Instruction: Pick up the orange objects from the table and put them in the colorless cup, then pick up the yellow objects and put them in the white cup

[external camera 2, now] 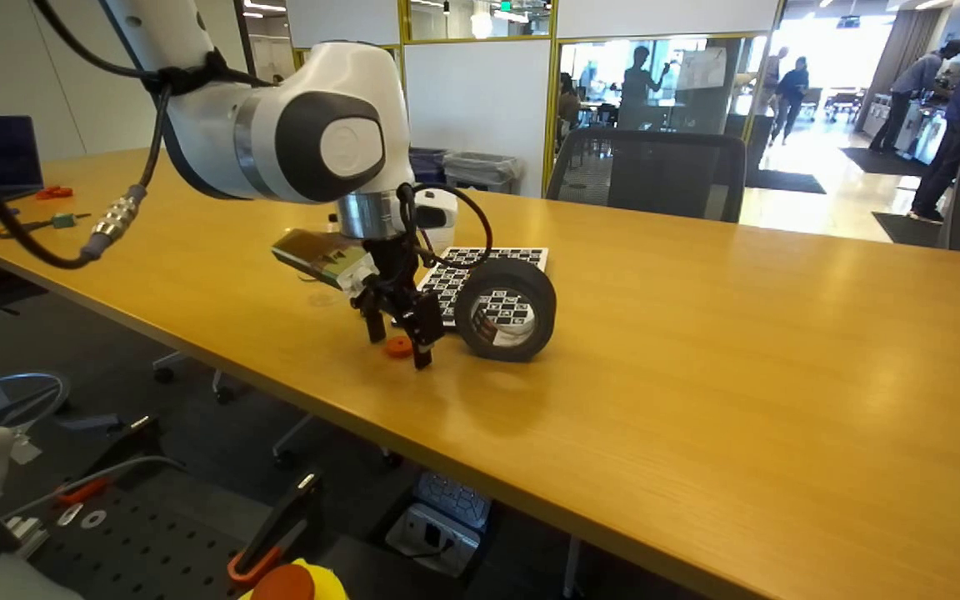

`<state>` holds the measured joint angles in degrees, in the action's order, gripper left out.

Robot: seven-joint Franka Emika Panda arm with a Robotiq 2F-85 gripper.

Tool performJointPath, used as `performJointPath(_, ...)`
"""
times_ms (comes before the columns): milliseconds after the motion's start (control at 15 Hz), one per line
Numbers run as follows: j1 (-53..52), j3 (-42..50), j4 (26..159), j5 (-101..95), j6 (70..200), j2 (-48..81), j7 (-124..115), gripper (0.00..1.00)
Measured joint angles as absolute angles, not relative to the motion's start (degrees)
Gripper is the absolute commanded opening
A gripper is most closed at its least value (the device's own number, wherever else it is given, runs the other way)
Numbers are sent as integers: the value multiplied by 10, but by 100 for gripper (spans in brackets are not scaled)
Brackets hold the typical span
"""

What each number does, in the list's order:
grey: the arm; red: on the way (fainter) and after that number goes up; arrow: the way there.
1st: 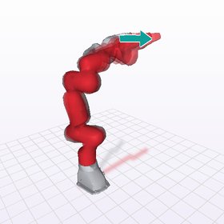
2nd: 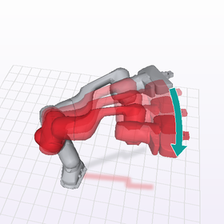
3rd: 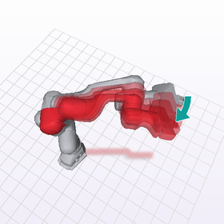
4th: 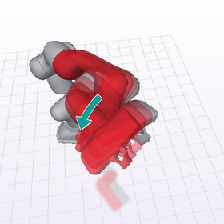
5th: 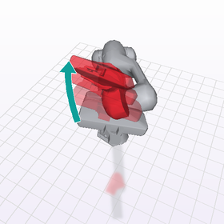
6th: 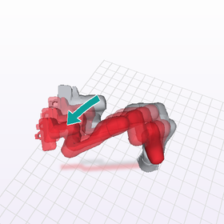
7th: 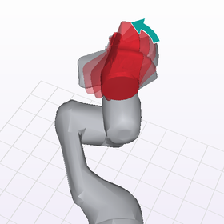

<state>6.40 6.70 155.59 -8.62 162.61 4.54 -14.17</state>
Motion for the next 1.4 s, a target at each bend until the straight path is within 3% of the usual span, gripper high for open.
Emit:
performJointPath(600, 64, 60, 1557, 41, 1638, 45, -60, 100)
performJointPath(1400, 63, 60, 1557, 46, 1621, 42, -53, 100)
